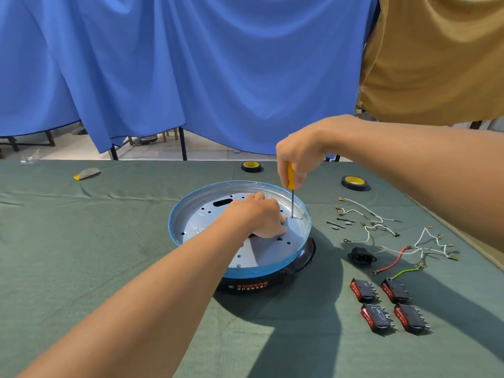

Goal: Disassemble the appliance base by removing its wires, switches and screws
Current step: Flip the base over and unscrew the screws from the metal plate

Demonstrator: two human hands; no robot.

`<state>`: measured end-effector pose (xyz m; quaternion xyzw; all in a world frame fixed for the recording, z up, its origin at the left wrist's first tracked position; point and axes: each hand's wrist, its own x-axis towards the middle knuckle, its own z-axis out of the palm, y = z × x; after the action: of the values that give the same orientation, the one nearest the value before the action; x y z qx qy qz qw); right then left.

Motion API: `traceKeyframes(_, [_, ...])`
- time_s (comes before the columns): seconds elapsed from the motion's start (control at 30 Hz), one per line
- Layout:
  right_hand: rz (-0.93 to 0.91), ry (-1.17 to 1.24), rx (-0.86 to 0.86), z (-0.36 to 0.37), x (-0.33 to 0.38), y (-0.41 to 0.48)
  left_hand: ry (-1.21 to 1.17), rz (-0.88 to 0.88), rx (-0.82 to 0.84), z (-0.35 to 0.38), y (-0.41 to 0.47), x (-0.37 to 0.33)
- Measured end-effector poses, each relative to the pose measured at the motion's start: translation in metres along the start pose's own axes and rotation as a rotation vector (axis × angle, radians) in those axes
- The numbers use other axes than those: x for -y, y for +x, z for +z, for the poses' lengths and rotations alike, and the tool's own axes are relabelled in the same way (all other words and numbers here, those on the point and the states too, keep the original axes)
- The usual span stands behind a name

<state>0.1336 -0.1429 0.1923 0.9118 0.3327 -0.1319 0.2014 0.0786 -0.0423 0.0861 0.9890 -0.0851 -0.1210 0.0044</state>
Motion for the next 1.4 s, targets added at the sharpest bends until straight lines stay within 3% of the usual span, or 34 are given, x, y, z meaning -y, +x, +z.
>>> traceKeyframes(0.2, [0.278, -0.017, 0.041, 0.008, -0.006, 0.001, -0.009, 0.009, -0.022, -0.002, -0.002, 0.000])
traceKeyframes(0.6, [0.104, 0.293, -0.164, 0.015, -0.017, -0.001, -0.048, -0.011, -0.064, 0.001, -0.006, -0.001])
traceKeyframes(0.83, [0.286, 0.227, -0.207, 0.025, -0.021, -0.005, -0.066, 0.005, -0.072, -0.001, -0.003, 0.000])
traceKeyframes(1.0, [0.221, 0.334, -0.350, 0.033, -0.019, -0.006, -0.070, 0.013, -0.076, -0.004, -0.002, -0.001])
traceKeyframes(1.13, [0.210, 0.354, -0.297, 0.030, -0.021, -0.004, -0.070, 0.009, -0.083, -0.004, -0.003, -0.001])
traceKeyframes(1.23, [0.269, 0.294, -0.371, 0.032, -0.017, -0.005, -0.060, -0.004, -0.083, -0.003, -0.004, -0.002])
traceKeyframes(1.4, [0.185, 0.378, -0.372, 0.031, -0.013, -0.005, -0.044, 0.001, -0.070, -0.004, -0.004, -0.004])
